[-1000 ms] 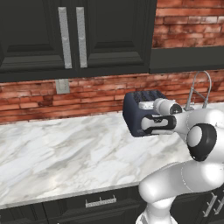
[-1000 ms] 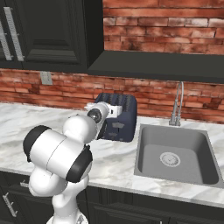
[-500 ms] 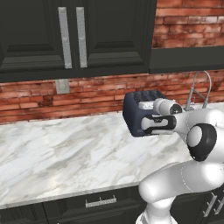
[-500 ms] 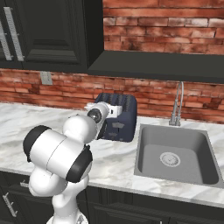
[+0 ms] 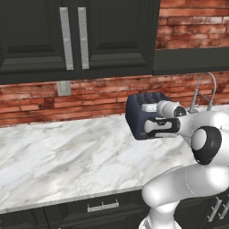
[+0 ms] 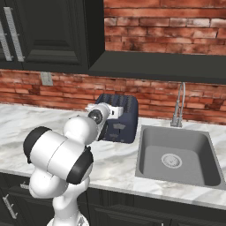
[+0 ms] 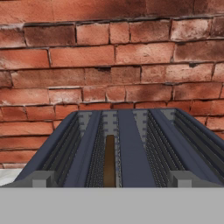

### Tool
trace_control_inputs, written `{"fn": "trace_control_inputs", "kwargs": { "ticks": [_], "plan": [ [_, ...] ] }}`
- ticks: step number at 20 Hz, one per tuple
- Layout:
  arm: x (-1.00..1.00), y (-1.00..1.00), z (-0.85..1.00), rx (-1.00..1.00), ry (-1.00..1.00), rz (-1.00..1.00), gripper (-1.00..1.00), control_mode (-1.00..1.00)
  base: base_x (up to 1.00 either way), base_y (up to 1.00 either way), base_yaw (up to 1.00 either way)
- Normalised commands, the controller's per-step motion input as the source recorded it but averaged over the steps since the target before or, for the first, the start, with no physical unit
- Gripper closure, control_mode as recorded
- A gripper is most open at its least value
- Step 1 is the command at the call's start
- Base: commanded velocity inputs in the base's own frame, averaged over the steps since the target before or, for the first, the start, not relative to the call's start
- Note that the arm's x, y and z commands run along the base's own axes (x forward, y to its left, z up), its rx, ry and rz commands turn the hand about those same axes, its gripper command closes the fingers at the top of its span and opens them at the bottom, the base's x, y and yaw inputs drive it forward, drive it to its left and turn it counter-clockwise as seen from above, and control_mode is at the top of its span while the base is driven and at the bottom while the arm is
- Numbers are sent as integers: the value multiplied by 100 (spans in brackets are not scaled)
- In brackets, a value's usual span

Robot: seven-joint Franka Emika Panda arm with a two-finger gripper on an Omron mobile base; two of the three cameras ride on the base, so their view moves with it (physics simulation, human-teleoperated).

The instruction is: Start the toaster. Once the lever pops up, take the bread to the plate on the dining counter.

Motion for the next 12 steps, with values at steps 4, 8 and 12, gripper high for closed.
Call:
{"fn": "trace_control_inputs", "kwargs": {
  "ticks": [4,8,12],
  "plan": [
    [0,0,0,0,0,0,-100,-100,0,0,0],
    [0,0,0,0,0,0,-100,-100,0,0,0],
    [0,0,0,0,0,0,-100,-100,0,0,0]
  ]
}}
